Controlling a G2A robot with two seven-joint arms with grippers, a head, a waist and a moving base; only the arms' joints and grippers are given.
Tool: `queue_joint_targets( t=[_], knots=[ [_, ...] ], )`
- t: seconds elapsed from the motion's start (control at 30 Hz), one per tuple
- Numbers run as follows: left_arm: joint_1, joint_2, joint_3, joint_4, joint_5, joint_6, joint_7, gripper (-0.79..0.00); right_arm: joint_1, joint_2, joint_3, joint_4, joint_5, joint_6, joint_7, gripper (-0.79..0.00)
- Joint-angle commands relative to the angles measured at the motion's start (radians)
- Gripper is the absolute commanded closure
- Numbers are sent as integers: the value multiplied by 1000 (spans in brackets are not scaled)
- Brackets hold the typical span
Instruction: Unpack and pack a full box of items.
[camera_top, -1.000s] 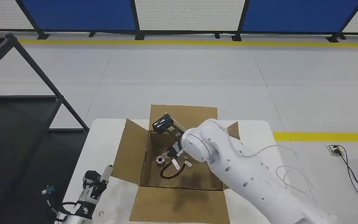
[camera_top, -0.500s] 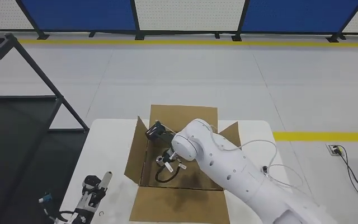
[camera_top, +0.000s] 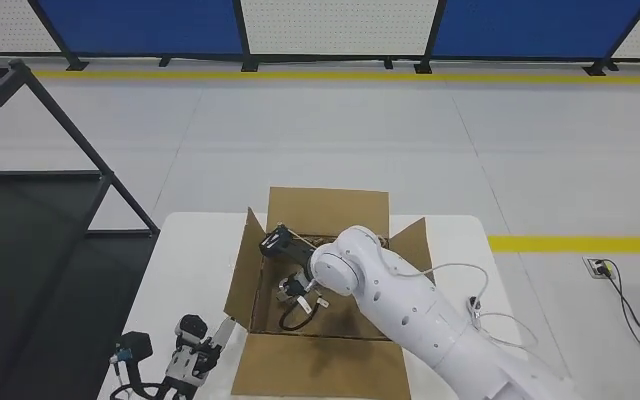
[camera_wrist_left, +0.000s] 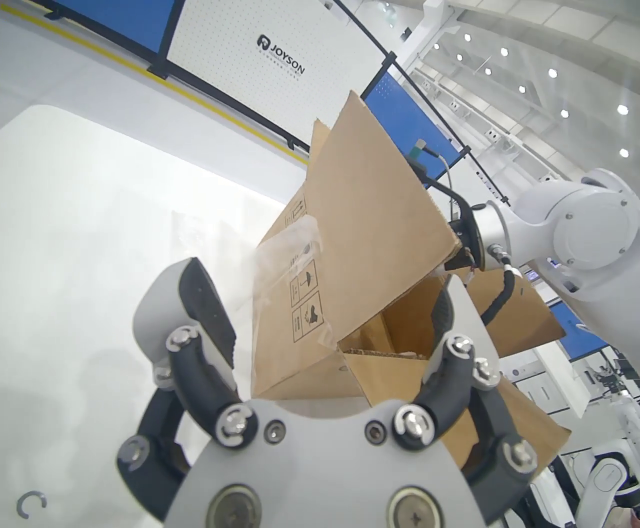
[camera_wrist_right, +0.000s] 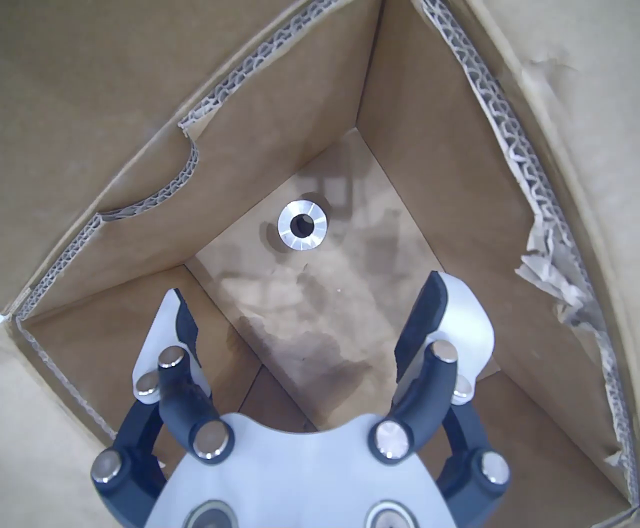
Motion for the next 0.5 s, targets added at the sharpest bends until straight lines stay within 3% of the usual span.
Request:
queue_joint_targets(
  t=[0.0, 0.23, 0.47],
  knots=[
    [-13, -2, 15, 8, 10, 15, 5, -785, 1, -6, -2, 32, 0, -47, -36, -785],
    [-54, -10, 38, 36, 0, 90, 42, -785, 14, -42, -39, 144, -34, -175, -137, -785],
    [-45, -15, 21, 45, -25, 116, 89, -785, 19, -50, -46, 164, -40, -180, -139, -785]
  ],
)
